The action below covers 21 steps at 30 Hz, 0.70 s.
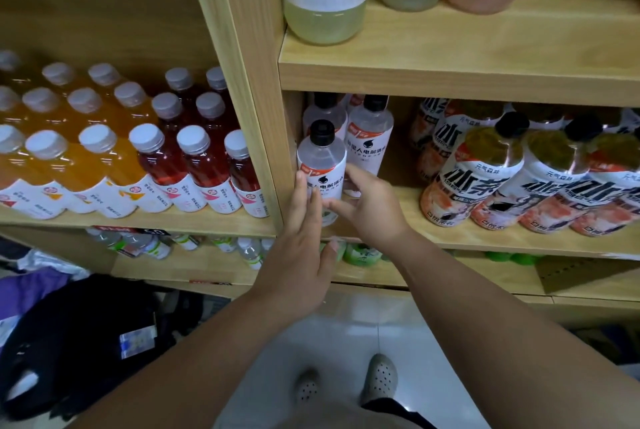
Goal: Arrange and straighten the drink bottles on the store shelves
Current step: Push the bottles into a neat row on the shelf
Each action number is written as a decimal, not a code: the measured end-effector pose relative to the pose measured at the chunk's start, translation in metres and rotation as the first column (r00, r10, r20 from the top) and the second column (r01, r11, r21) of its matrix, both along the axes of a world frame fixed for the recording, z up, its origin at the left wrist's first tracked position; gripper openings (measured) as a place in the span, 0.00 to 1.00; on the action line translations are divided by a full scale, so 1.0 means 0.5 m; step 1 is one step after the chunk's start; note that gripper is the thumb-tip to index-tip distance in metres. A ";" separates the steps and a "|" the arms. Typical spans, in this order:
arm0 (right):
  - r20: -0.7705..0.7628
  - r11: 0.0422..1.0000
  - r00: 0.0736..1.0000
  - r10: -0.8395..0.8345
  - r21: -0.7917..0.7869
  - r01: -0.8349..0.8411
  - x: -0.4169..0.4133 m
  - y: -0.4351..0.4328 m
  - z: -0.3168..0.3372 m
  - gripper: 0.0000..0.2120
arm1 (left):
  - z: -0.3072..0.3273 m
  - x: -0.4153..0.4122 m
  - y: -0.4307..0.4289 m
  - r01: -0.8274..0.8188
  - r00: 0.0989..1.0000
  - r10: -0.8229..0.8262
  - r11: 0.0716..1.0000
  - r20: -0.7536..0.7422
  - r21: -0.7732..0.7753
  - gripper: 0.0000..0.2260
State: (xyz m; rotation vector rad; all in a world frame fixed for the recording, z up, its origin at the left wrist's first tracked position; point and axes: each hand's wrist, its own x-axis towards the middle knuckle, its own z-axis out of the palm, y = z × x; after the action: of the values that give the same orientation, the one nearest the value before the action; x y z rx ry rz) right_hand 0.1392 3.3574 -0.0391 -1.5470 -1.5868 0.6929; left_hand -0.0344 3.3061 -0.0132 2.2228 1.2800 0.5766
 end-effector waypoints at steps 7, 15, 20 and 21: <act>-0.060 1.000 0.998 -0.009 -0.019 0.008 -0.015 -0.020 0.008 0.29 | -0.002 0.017 -0.004 -0.029 1.000 0.029 0.999 -0.007 -0.019 0.35; 0.259 0.984 0.951 -0.168 -0.014 0.177 0.090 -0.163 0.032 0.26 | -0.013 0.029 -0.026 -0.052 0.995 0.041 0.990 0.086 0.130 0.31; 0.460 0.945 0.847 -0.268 -0.048 0.325 0.230 -0.308 0.061 0.25 | -0.021 0.128 -0.055 0.083 0.997 -0.083 0.988 -0.002 0.127 0.30; 0.487 0.930 0.823 -0.292 -0.058 0.364 0.259 -0.338 0.065 0.25 | -0.019 0.155 -0.064 0.116 0.993 -0.113 0.986 -0.038 0.117 0.30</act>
State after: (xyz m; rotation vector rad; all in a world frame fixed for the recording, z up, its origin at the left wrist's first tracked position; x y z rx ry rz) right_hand 0.2686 3.1883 -0.0065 -2.1624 -1.5625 0.2495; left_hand 0.0428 3.2740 -0.0228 2.3945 1.1508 0.5906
